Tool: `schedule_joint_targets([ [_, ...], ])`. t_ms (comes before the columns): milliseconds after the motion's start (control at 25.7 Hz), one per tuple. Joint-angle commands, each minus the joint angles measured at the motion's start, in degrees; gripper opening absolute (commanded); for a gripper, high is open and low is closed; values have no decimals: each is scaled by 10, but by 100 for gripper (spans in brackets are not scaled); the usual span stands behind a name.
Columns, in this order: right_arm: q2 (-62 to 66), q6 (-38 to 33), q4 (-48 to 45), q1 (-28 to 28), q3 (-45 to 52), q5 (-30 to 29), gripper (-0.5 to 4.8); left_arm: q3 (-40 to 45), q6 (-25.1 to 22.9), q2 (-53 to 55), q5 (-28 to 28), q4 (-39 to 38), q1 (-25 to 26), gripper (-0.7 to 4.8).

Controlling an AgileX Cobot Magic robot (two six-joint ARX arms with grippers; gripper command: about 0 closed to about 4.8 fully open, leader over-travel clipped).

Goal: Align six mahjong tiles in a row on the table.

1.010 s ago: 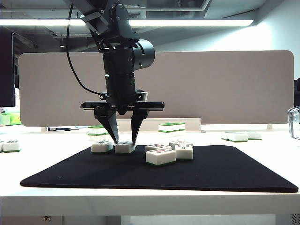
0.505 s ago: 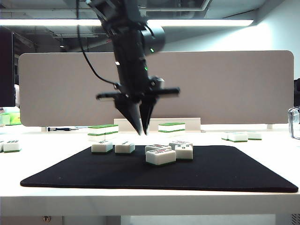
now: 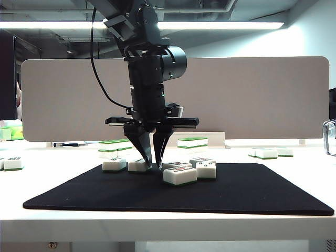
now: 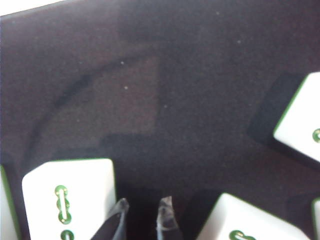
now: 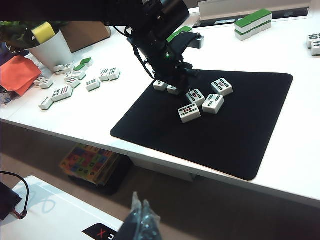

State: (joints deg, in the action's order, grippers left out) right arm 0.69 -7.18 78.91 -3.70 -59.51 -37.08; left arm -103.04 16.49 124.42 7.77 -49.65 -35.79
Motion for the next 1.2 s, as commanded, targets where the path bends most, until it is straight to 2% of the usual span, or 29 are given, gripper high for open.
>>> schedule_joint_targets([
  [39,-7,2,-7,0,-2,1,-1,-3,0,-3,14,-1,5,79],
  [272,-7,2,-7,0,-2,1,-1,-3,0,-3,25,-2,12,79],
  [544,-7,2,-7,0,-2,1,-1,-3,11,-3,28,32,13,79],
  [699,-7,2,-7,0,-2,1,-1,-3,10,-3,55,32,13,79],
  [1010,-7,2,-7,0,-2,1,-1,-3,10,-3,55,22,23,79],
  [1127,-7,2,-7,0,-2,1,-1,-7,8,-12,33,21,21,80],
  [1205,-7,2,-7,-1,-2,1,-1,-17,-10,-23,-3,17,11,80],
])
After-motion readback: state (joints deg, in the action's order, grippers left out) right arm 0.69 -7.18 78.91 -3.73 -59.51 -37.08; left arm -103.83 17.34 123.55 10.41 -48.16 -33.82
